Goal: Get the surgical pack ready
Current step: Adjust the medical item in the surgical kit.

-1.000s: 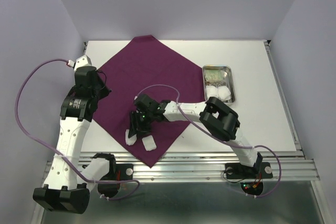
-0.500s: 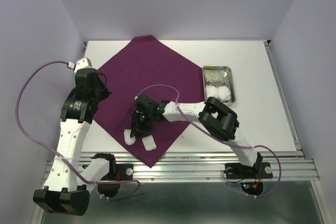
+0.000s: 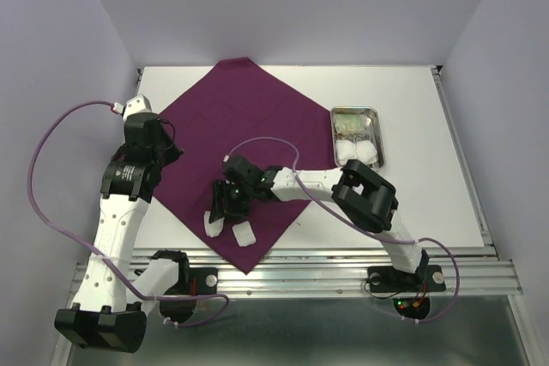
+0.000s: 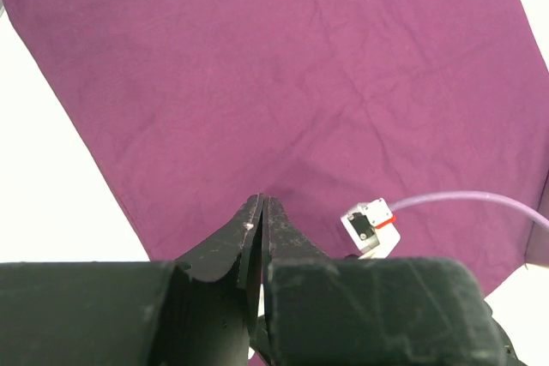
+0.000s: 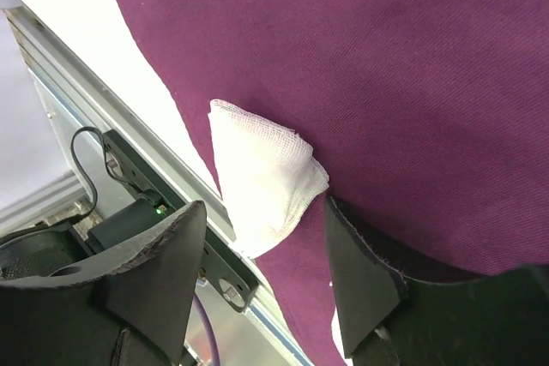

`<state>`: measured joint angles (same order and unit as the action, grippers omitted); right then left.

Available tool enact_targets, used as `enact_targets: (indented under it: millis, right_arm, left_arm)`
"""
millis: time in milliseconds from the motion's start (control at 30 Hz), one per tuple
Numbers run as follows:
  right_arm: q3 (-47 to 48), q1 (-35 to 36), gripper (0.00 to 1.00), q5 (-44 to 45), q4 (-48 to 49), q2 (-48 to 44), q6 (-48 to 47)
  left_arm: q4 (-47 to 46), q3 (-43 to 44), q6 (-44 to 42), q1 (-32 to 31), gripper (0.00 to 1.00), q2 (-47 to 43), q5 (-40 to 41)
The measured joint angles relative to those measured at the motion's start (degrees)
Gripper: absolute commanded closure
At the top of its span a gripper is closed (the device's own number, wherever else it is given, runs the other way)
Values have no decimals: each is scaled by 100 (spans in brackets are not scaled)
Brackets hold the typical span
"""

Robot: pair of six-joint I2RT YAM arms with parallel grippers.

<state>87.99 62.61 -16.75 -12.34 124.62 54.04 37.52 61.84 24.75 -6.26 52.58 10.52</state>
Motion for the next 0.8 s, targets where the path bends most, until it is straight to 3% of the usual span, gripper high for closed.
enact_targets:
  millis: [333, 800]
  right_arm:
    - [-68, 13, 48, -138, 83, -9, 223]
    - [-61, 48, 94, -22, 72, 57, 234]
  left_arm:
    - [-96, -33, 17, 0, 85, -26, -2]
    - [-87, -48, 17, 0, 85, -184, 33]
